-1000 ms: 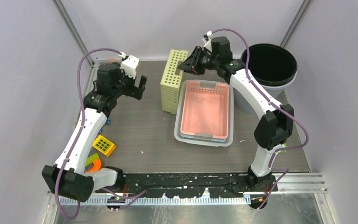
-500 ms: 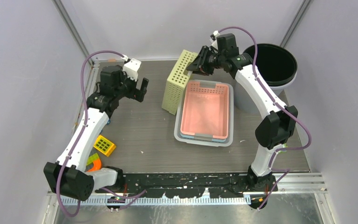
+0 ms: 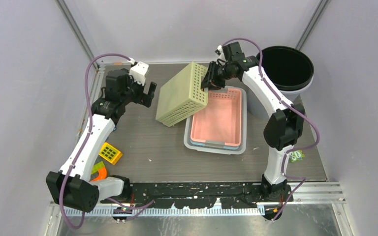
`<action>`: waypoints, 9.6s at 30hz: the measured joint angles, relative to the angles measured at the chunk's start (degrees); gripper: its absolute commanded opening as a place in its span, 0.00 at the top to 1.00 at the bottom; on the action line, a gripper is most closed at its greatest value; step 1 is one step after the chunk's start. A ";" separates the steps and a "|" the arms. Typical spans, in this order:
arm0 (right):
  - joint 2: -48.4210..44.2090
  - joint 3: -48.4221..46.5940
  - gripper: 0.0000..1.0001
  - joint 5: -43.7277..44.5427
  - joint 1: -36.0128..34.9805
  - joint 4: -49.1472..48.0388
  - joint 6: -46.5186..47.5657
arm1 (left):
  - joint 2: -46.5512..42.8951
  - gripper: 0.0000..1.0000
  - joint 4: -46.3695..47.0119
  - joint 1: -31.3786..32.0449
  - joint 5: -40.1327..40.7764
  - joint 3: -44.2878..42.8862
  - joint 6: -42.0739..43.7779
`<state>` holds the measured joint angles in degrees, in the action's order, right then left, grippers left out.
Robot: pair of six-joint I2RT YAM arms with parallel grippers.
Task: Turn the large container upside down
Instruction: Turn the container upside down at the center of the board, then move the container to the corner of the board.
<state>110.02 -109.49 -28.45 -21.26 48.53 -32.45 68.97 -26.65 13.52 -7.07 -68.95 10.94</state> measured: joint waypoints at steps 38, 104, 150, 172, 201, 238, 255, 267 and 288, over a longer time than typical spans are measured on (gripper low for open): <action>26.99 -19.71 0.64 8.35 -8.79 -16.37 -7.82 | -3.43 0.00 2.29 -0.72 2.25 16.76 19.54; -44.63 32.74 0.11 2.82 -7.08 -7.08 43.41 | 30.16 0.98 3.52 0.33 19.34 -0.44 11.56; -46.05 39.01 0.10 1.70 -5.62 -10.80 44.41 | 36.79 0.54 -12.04 -26.27 -1.36 -20.63 -6.86; -46.82 39.39 0.10 0.63 -5.62 -10.80 44.81 | 23.08 0.59 -14.19 -26.34 -11.93 0.46 -5.60; -47.56 40.30 0.10 0.02 -4.42 -10.82 45.86 | 18.95 0.00 -9.75 5.62 5.33 -5.29 22.25; -47.34 41.33 0.10 -0.57 -3.37 -11.76 46.36 | 57.99 0.56 -14.29 6.73 33.62 -39.98 4.33; -46.23 41.38 0.10 -0.11 -3.26 -12.09 47.15 | 69.18 0.49 -24.46 -1.90 30.51 -61.83 -5.25; -46.21 41.38 0.10 0.11 -2.99 -12.09 47.19 | 63.54 0.01 -20.02 -2.19 27.04 -54.80 -0.20; -46.23 41.68 0.10 -0.20 -2.99 -12.09 47.34 | 30.99 0.00 -11.04 -2.29 21.00 -8.20 28.24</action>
<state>63.79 -67.81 -28.64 -24.25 36.45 14.90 99.96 -37.69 11.22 13.93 -77.14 39.18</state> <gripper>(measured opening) 0.901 0.996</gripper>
